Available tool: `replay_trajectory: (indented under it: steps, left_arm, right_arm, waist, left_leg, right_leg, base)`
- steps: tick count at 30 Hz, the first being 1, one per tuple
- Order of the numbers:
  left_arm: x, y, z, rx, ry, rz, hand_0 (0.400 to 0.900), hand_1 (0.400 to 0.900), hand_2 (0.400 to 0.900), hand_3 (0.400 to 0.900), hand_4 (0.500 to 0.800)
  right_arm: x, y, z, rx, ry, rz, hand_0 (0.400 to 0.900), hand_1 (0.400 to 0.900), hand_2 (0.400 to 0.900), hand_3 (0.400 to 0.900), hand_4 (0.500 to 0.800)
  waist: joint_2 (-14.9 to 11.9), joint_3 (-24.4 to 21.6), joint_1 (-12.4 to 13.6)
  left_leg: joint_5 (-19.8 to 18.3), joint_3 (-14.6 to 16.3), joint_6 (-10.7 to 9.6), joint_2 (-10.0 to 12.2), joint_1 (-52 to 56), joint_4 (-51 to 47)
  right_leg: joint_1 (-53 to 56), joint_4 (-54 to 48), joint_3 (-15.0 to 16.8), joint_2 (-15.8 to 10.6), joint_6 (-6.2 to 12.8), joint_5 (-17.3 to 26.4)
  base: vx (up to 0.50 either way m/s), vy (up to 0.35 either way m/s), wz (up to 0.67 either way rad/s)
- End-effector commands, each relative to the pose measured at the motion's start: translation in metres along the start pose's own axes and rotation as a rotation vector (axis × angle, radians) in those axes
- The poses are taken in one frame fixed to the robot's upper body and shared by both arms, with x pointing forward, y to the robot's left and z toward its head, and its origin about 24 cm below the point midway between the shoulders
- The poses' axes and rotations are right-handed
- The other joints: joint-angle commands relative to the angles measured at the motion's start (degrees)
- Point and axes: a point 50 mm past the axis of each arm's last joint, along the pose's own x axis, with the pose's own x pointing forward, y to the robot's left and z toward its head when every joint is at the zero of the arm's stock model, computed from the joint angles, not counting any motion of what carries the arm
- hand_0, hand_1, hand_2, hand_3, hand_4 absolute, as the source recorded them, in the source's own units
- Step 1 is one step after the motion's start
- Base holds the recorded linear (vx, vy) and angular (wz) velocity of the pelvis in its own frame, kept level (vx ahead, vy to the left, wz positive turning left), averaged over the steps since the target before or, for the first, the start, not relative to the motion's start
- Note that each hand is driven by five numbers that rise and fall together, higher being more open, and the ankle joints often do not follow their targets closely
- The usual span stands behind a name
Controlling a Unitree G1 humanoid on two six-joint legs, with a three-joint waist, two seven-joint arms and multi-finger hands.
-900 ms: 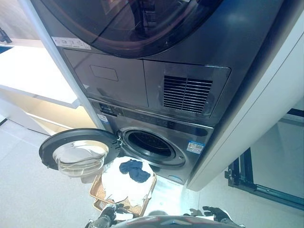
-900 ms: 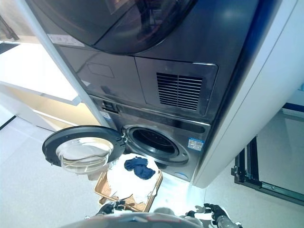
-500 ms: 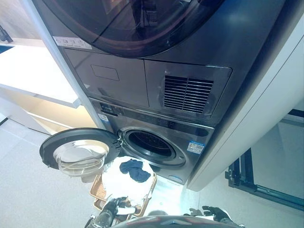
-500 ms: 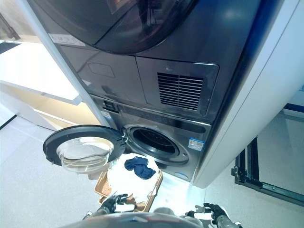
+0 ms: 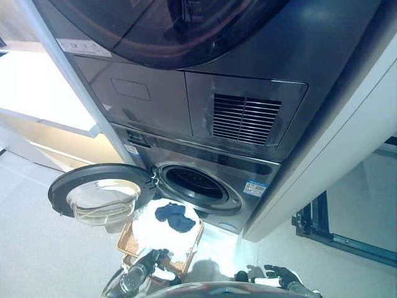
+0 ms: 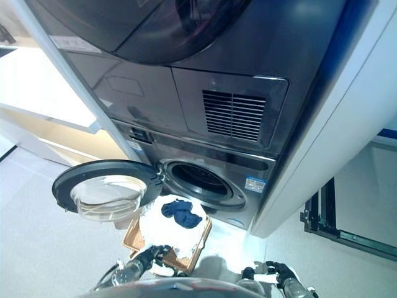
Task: Put the clothes in the basket into the washing machine.
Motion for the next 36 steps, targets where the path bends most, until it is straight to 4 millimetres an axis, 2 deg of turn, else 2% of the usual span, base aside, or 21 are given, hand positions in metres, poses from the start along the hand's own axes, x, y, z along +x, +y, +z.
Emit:
replay_trajectory:
  steps: [1,6,7,9,10,13,15,16,17,19,20,22,23,25,27,28,29,30,31,33,36]
  left_arm:
    - [0.006,0.066,0.053,0.215,-0.229,0.166,0.9,0.9,0.9,0.9,0.8]
    - [0.002,0.097,0.089,0.268,-0.355,0.284,0.9,0.9,0.9,0.9,0.8]
    - [0.025,0.085,0.087,0.299,-0.238,0.272,0.9,0.9,0.9,0.9,0.8]
    - [0.027,0.091,0.065,0.308,-0.119,0.332,0.9,0.9,0.9,0.9,0.8]
    - [0.026,0.113,0.087,0.415,-0.177,0.384,0.9,0.9,0.9,0.9,0.8]
    - [0.023,0.143,0.124,0.445,-0.247,0.498,0.9,0.9,0.9,0.9,0.8]
    - [0.021,0.155,0.142,0.513,-0.286,0.551,0.9,0.9,0.9,0.9,0.8]
    - [0.021,0.155,0.142,0.513,-0.286,0.551,0.9,0.9,0.9,0.9,0.8]
    - [0.016,0.167,0.155,0.596,-0.317,0.61,0.9,0.9,0.9,0.9,0.8]
    - [0.013,0.173,0.162,0.656,-0.325,0.642,0.9,0.9,0.9,0.9,0.8]
    - [0.01,0.183,0.174,0.71,-0.329,0.703,0.9,0.9,0.9,0.9,0.8]
    - [0.008,0.188,0.178,0.737,-0.328,0.725,0.9,0.9,0.9,0.9,0.8]
    - [0.003,0.2,0.184,0.778,-0.319,0.766,0.9,0.9,0.9,0.9,0.8]
    - [0.001,0.204,0.186,0.796,-0.308,0.779,0.9,0.9,0.9,0.9,0.8]
    - [-0.004,0.217,0.188,0.833,-0.281,0.788,0.9,0.9,0.9,0.9,0.8]
    - [-0.004,0.217,0.188,0.833,-0.281,0.788,0.9,0.9,0.9,0.9,0.8]
    - [-0.007,0.227,0.186,0.861,-0.237,0.785,0.9,0.9,0.9,0.9,0.8]
    - [-0.007,0.226,0.186,0.862,-0.238,0.785,0.9,0.9,0.9,0.9,0.8]
    - [-0.011,0.236,0.183,0.902,-0.196,0.775,0.9,0.9,0.9,0.9,0.8]
    - [-0.014,0.241,0.182,0.939,-0.173,0.773,0.9,0.9,0.9,0.9,0.8]
    - [-0.018,0.25,0.182,0.961,-0.138,0.781,0.9,0.9,0.9,0.9,0.8]
  right_arm:
    - [0.004,-0.023,0.031,0.076,-0.096,-0.075,0.9,0.9,0.9,0.9,0.8]
    - [0.005,-0.041,0.04,0.137,-0.109,-0.147,0.9,0.9,0.9,0.9,0.8]
    - [0.008,-0.037,0.053,0.119,-0.124,-0.147,0.9,0.9,0.9,0.9,0.8]
    - [0.008,-0.042,0.066,0.088,-0.163,-0.197,0.9,0.9,0.9,0.9,0.8]
    - [0.006,-0.056,0.075,0.066,-0.191,-0.25,0.9,0.9,0.9,0.9,0.8]
    - [0.002,-0.08,0.108,0.045,-0.272,-0.354,0.9,0.9,0.9,0.9,0.8]
    - [-0.003,-0.096,0.116,0.03,-0.296,-0.425,0.9,0.9,0.9,0.9,0.8]
    - [-0.003,-0.096,0.116,0.031,-0.296,-0.426,0.9,0.9,0.9,0.9,0.8]
    - [-0.008,-0.112,0.118,0.038,-0.303,-0.5,0.9,0.9,0.9,0.9,0.8]
    - [-0.009,-0.116,0.119,0.048,-0.308,-0.523,0.9,0.9,0.9,0.9,0.8]
    - [-0.013,-0.127,0.119,0.09,-0.306,-0.585,0.9,0.9,0.9,0.9,0.8]
    - [-0.013,-0.128,0.117,0.101,-0.296,-0.592,0.9,0.9,0.9,0.9,0.8]
    - [-0.012,-0.128,0.099,0.121,-0.239,-0.605,0.9,0.9,0.9,0.9,0.8]
    - [-0.011,-0.125,0.09,0.132,-0.217,-0.606,0.9,0.9,0.9,0.9,0.8]
    - [-0.012,-0.119,0.05,0.2,-0.125,-0.605,0.9,0.9,0.9,0.9,0.8]
    - [-0.012,-0.119,0.05,0.201,-0.124,-0.605,0.9,0.9,0.9,0.9,0.8]
    - [-0.015,-0.119,0.024,0.247,-0.06,-0.613,0.9,0.9,0.9,0.9,0.8]
    - [-0.015,-0.118,0.024,0.247,-0.06,-0.613,0.9,0.9,0.9,0.9,0.8]
    - [-0.02,-0.119,0.004,0.295,-0.018,-0.622,0.9,0.9,0.9,0.9,0.8]
    - [-0.022,-0.119,-0.007,0.343,-0.001,-0.623,0.9,0.9,0.9,0.9,0.8]
    - [-0.022,-0.12,-0.004,0.376,-0.008,-0.626,0.9,0.9,0.9,0.9,0.8]
  waist:
    - [-3.31,3.34,-0.13]
    - [-3.22,7.33,-0.5]
    - [-3.63,8.02,-1.62]
    - [-3.95,8.68,-2.57]
    - [-3.77,9.28,-2.79]
    - [-3.55,11.42,-3.83]
    - [-3.19,12.34,-4.27]
    - [-3.16,12.25,-4.26]
    - [-2.84,12.7,-4.66]
    - [-2.64,12.92,-4.83]
    - [-2.35,13.55,-5.21]
    - [-2.21,13.49,-5.32]
    - [-2.1,14.0,-5.67]
    - [-2.2,14.01,-6.07]
    - [-2.17,14.24,-7.24]
    - [-2.16,14.18,-7.21]
    - [-2.5,14.21,-8.17]
    - [-2.48,14.12,-8.14]
    - [-2.7,13.94,-8.86]
    - [-2.99,13.66,-9.36]
    - [-3.31,13.37,-9.79]
  left_leg:
    - [0.0,0.42,0.75,-1.9,-4.05,-0.07]
    - [1.17,0.89,1.06,-2.29,-8.68,0.69]
    - [1.02,1.7,1.02,-2.06,-9.34,1.13]
    - [0.9,2.76,1.12,-1.85,-11.68,2.13]
    - [0.38,3.02,1.18,-1.92,-13.32,3.35]
    - [0.21,3.08,1.18,-2.19,-18.85,7.13]
    - [-0.01,3.15,1.05,-2.3,-21.94,9.1]
    - [-0.06,3.14,1.06,-2.3,-22.17,9.25]
    - [-0.2,3.14,0.94,-2.3,-23.89,9.9]
    - [-0.29,3.28,0.9,-2.28,-25.09,10.53]
    - [-0.14,3.34,0.77,-2.04,-26.53,10.76]
    - [-0.13,3.35,0.71,-2.01,-27.31,10.9]
    - [-0.38,3.47,0.73,-1.91,-28.15,11.1]
    - [-0.4,3.54,0.7,-1.82,-28.8,11.3]
    - [-0.72,3.5,0.71,-1.82,-30.27,12.16]
    - [-0.73,3.5,0.71,-1.81,-30.34,12.2]
    - [-1.0,3.43,0.68,-1.73,-31.51,13.0]
    - [-1.03,3.42,0.68,-1.73,-31.63,13.06]
    - [-1.39,3.17,0.7,-1.72,-32.86,13.94]
    - [-1.79,2.95,0.65,-1.62,-34.62,15.08]
    - [-1.99,2.68,0.45,-1.41,-36.63,15.92]
  right_leg:
    - [-2.01,1.94,3.07,-0.32,3.82,1.03]
    - [-7.14,3.13,3.77,-0.47,3.54,1.78]
    - [-8.58,3.97,4.48,-0.34,3.38,1.67]
    - [-11.54,4.72,5.92,-0.17,3.2,2.07]
    - [-13.3,5.73,6.36,-0.24,3.12,1.98]
    - [-18.51,8.55,6.4,-0.77,2.73,2.07]
    - [-21.18,9.72,6.28,-1.13,2.69,2.14]
    - [-21.37,9.8,6.28,-1.13,2.69,2.12]
    - [-23.24,10.56,6.33,-1.33,2.78,2.12]
    - [-24.44,11.13,6.31,-1.41,2.79,2.12]
    - [-26.18,11.53,6.36,-1.43,2.86,2.17]
    - [-26.97,11.6,6.3,-1.42,2.85,2.21]
    - [-28.15,11.83,6.61,-1.14,2.91,2.15]
    - [-28.7,11.82,6.65,-1.15,2.9,2.19]
    - [-29.96,12.05,6.76,-0.94,2.92,2.1]
    - [-30.01,12.07,6.76,-0.94,2.92,2.09]
    - [-31.01,12.48,6.64,-0.81,2.85,1.95]
    - [-31.11,12.51,6.64,-0.81,2.85,1.94]
    - [-32.07,12.91,6.51,-0.67,2.77,1.86]
    - [-33.38,13.26,6.35,-0.59,2.65,1.91]
    - [-35.2,13.62,6.28,-0.48,2.68,1.98]
  base:
    - [-0.05,-0.012,-0.07]
    - [-0.11,0.0,-0.11]
    - [-0.1,0.019,-0.34]
    - [-0.09,0.032,-0.43]
    - [-0.11,0.011,-0.22]
    - [-0.13,0.004,-0.01]
    - [-0.07,-0.001,0.0]
    - [-0.04,-0.006,-0.01]
    - [0.0,0.0,0.0]
    - [-0.04,-0.004,0.0]
    - [-0.04,-0.008,-0.02]
    - [0.0,-0.004,-0.06]
    - [-0.01,-0.012,-0.11]
    - [0.0,-0.015,-0.09]
    - [0.01,-0.01,-0.04]
    - [0.0,0.0,0.0]
    - [0.0,0.0,0.0]
    - [0.0,-0.037,0.02]
    - [-0.01,-0.031,0.03]
    - [-0.02,-0.037,0.06]
    - [-0.03,-0.029,0.05]
